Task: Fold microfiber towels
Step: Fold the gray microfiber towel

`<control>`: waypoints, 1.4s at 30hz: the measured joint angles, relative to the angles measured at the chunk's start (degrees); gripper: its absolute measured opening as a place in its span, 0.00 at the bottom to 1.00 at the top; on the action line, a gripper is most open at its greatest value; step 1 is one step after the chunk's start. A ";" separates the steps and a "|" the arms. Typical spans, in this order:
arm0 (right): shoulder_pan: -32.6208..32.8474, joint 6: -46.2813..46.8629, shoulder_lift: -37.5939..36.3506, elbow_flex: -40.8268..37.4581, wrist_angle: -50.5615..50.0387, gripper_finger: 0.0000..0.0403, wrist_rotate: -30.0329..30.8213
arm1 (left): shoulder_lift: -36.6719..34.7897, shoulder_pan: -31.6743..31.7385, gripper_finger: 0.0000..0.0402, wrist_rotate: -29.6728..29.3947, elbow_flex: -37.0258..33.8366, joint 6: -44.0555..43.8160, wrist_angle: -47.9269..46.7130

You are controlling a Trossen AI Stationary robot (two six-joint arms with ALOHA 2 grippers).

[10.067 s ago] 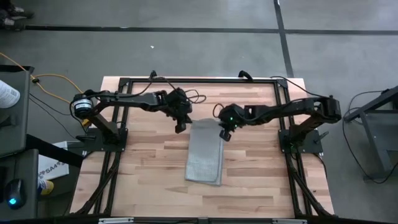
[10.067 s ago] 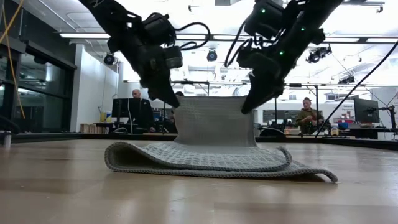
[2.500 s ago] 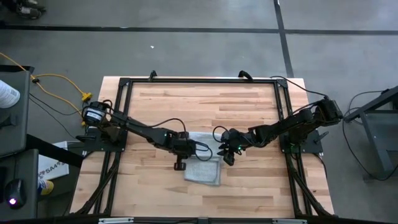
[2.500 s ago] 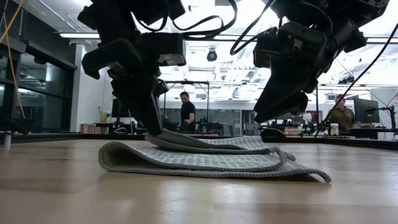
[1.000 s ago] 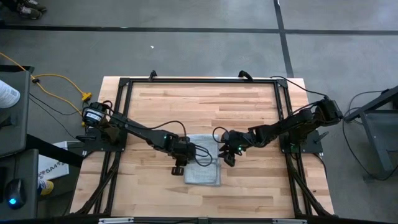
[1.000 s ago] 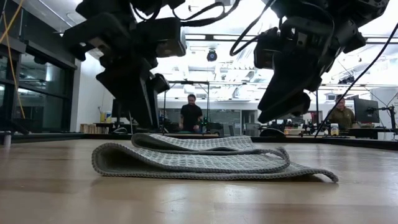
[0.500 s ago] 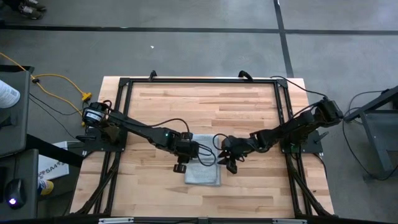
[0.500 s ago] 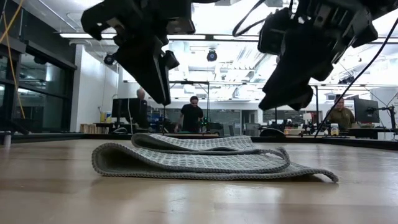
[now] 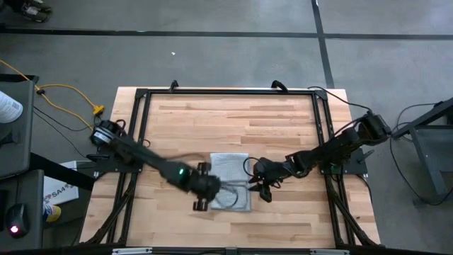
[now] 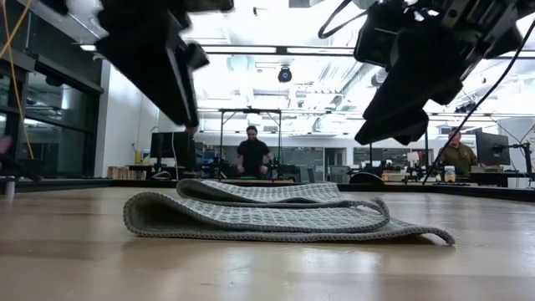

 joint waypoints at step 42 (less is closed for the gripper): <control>14.88 -5.18 7.72 0.02 7.80 0.39 11.26 | 8.25 -17.25 0.24 -20.43 -6.49 -18.85 28.27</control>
